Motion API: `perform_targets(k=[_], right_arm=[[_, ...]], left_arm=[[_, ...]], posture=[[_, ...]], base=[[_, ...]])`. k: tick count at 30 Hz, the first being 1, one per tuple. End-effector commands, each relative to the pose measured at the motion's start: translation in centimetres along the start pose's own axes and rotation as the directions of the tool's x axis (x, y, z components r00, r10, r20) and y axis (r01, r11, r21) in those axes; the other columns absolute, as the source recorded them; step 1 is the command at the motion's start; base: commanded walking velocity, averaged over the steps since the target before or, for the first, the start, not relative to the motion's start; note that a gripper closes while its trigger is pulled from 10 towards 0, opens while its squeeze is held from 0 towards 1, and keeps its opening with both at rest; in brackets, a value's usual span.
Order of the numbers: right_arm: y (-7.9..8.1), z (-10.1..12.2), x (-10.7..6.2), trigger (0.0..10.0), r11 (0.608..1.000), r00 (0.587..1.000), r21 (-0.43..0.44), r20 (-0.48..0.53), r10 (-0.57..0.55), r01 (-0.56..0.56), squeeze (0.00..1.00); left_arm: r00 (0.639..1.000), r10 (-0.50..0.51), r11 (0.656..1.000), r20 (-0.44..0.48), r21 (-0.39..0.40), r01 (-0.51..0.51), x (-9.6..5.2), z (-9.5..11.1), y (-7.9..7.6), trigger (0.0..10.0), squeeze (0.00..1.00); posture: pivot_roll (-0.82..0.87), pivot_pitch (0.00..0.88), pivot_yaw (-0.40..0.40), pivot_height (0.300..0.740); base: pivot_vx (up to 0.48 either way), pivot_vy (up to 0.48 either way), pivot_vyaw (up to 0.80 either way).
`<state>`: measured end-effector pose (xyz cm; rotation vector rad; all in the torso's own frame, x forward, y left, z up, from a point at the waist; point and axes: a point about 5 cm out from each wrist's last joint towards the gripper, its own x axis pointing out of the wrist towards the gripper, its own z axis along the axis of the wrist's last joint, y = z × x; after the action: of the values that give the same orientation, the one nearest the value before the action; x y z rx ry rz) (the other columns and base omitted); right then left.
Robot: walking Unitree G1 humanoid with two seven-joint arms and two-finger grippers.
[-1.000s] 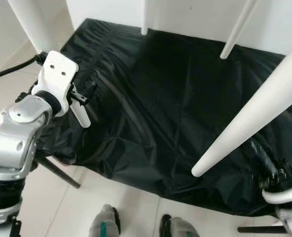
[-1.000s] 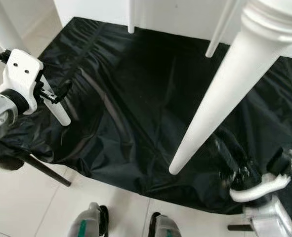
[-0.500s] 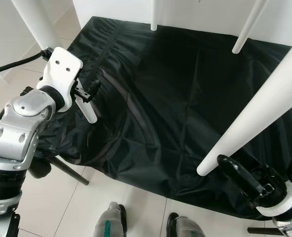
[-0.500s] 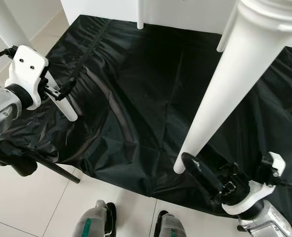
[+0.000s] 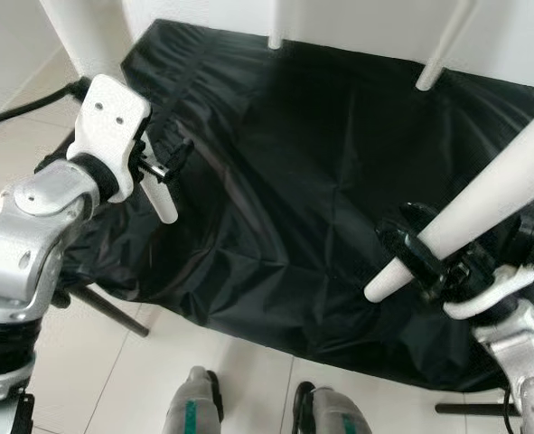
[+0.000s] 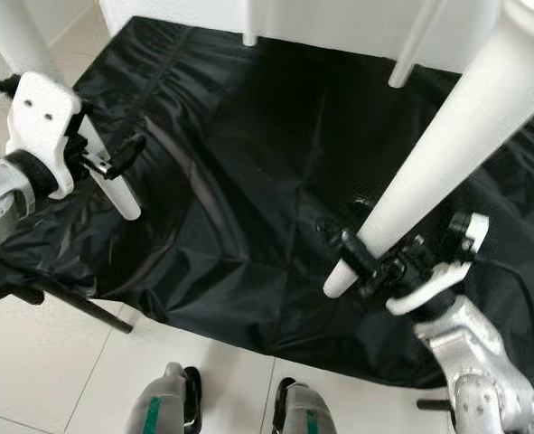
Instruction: Building children table
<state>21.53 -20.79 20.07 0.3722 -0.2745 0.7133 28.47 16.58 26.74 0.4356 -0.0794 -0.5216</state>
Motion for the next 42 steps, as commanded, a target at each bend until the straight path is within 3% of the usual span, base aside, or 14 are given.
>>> perform_targets(k=[1,7,9,12,15,20,23,26,27,28,30,33,35,42], right_arm=[[-0.1,0.5,0.6,10.0,1.000,1.000,-0.004,0.020,0.018,-0.017,0.00],[-0.3,0.7,1.2,10.0,0.999,0.999,-0.008,0.021,0.035,-0.035,0.00],[-0.4,0.6,1.7,10.0,0.999,0.999,-0.010,0.021,0.044,-0.043,0.00],[-0.5,0.6,1.9,10.0,0.999,0.999,-0.011,0.022,0.045,-0.044,0.00],[-0.7,0.6,2.3,10.0,0.999,0.999,-0.019,0.027,0.037,-0.037,0.00],[-0.8,0.7,2.4,10.0,0.999,0.999,-0.018,0.029,0.038,-0.037,0.00],[-0.8,0.7,2.3,10.0,0.999,0.999,-0.017,0.027,0.040,-0.040,0.00],[-0.8,0.7,2.2,10.0,0.999,0.999,-0.018,0.022,0.041,-0.041,0.00],[-0.9,0.7,2.1,10.0,0.999,0.999,-0.021,0.018,0.042,-0.042,0.00],[-0.9,0.7,2.1,10.0,0.999,0.999,-0.021,0.018,0.042,-0.042,0.00],[-1.0,0.7,1.9,10.0,0.999,0.999,-0.028,0.013,0.046,-0.046,0.00],[-1.2,0.6,1.7,10.0,0.998,0.999,-0.033,0.005,0.054,-0.054,0.00],[-1.3,0.5,1.1,10.0,0.997,0.997,-0.033,-0.016,0.072,-0.072,0.00],[-1.8,0.6,0.0,10.0,0.998,0.999,-0.041,-0.018,0.047,-0.048,0.00]], left_arm=[[0.981,-0.191,0.982,0.024,0.016,0.190,-0.8,0.5,-1.5,10.0,0.00],[0.991,-0.132,0.991,0.006,0.017,0.131,-1.6,0.2,-0.8,10.0,0.00],[0.996,0.049,0.999,-0.078,-0.001,-0.049,-2.5,-1.3,1.5,10.0,0.00],[0.986,0.119,0.993,-0.114,-0.006,-0.120,-2.9,-2.0,2.5,10.0,0.00],[0.938,0.288,0.957,-0.194,0.013,-0.291,-4.4,-4.0,4.9,10.0,0.00],[0.882,0.405,0.911,-0.241,0.028,-0.411,-5.4,-5.3,6.7,10.0,0.00],[0.875,0.418,0.905,-0.245,0.022,-0.426,-5.8,-5.7,7.0,10.0,0.00],[0.881,0.404,0.908,-0.247,-0.009,-0.419,-6.4,-6.1,7.0,10.0,0.00],[0.922,0.337,0.934,-0.189,-0.051,-0.352,-6.4,-5.5,6.0,10.0,0.00],[0.922,0.337,0.934,-0.189,-0.051,-0.352,-6.4,-5.5,6.0,10.0,0.00],[0.973,0.215,0.968,-0.087,-0.110,-0.224,-6.5,-4.4,4.2,10.0,0.00],[0.994,0.113,0.985,0.002,-0.132,-0.111,-6.7,-3.6,2.9,10.0,0.00],[0.998,0.024,0.992,0.066,-0.128,-0.015,-7.2,-3.2,1.7,10.0,0.00],[0.998,0.001,0.994,0.057,-0.110,0.005,-7.6,-3.8,1.3,10.0,0.00]], posture=[[0.07,0.131,-0.068,0.740],[0.08,0.130,-0.082,0.740],[0.08,0.133,-0.097,0.740],[0.08,0.133,-0.097,0.740],[0.09,0.141,-0.101,0.740],[0.08,0.147,-0.097,0.740],[0.08,0.152,-0.096,0.740],[0.08,0.153,-0.095,0.740],[0.08,0.153,-0.096,0.740],[0.08,0.153,-0.096,0.740],[0.08,0.153,-0.095,0.740],[0.08,0.152,-0.093,0.740],[0.08,0.150,-0.091,0.740],[0.07,0.150,-0.082,0.740]], base=[[0.000,0.000,0.00],[0.000,0.000,0.00],[0.000,0.000,0.00],[0.000,0.000,0.00],[0.000,0.000,0.00],[0.000,0.000,0.00],[0.000,0.000,0.00],[0.000,0.000,0.00],[0.000,0.000,0.00],[0.000,0.000,0.00],[0.000,0.000,0.00],[0.000,0.000,0.00],[0.000,0.000,0.00],[0.000,0.000,0.00]])
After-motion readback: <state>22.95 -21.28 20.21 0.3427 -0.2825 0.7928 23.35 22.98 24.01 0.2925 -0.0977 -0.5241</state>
